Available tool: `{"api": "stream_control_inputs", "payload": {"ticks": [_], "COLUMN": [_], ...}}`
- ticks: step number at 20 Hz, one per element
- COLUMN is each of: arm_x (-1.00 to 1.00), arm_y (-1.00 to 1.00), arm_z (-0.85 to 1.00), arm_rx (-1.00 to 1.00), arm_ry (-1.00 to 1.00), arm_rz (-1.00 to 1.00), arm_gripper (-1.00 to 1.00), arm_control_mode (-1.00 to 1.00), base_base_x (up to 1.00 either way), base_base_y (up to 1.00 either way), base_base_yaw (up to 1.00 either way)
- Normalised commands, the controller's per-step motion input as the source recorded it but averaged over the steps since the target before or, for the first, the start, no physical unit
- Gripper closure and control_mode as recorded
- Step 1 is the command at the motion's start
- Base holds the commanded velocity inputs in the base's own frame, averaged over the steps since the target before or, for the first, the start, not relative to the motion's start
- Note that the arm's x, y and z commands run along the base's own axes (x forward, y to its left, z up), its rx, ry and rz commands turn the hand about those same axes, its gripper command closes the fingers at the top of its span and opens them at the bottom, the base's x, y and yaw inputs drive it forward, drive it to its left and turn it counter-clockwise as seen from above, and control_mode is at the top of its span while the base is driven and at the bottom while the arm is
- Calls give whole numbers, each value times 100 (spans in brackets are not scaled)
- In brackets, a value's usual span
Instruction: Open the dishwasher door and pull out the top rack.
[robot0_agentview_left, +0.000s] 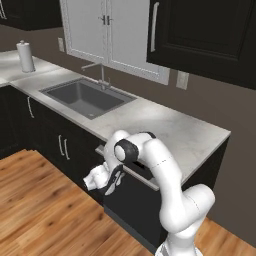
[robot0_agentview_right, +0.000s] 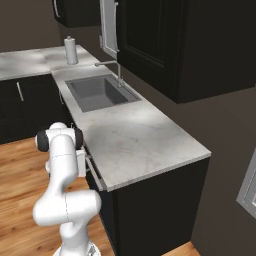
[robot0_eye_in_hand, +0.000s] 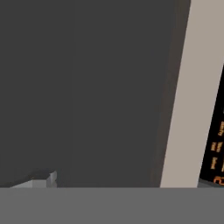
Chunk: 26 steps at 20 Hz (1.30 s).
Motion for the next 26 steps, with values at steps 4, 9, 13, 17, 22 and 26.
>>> {"api": "stream_control_inputs", "payload": {"ticks": [4,9,13,17,22,26], "arm_x": [28,23,5,0,-33,-71], "arm_y": [-1,-7,-14,-8,1,32], "arm_z": [-3,0,0,-1,-11,-37], "arm_rx": [0,2,7,9,14,30], "arm_ry": [0,2,8,26,35,32], "arm_rz": [4,2,3,0,0,4], "arm_gripper": [100,100,100,100,100,100], "arm_control_mode": [-100,-100,-100,-100,-100,-100], "base_base_x": [0,0,0,0,0,0], "base_base_y": [0,0,0,0,0,0], "base_base_yaw": [0,0,0,0,0,0]}}
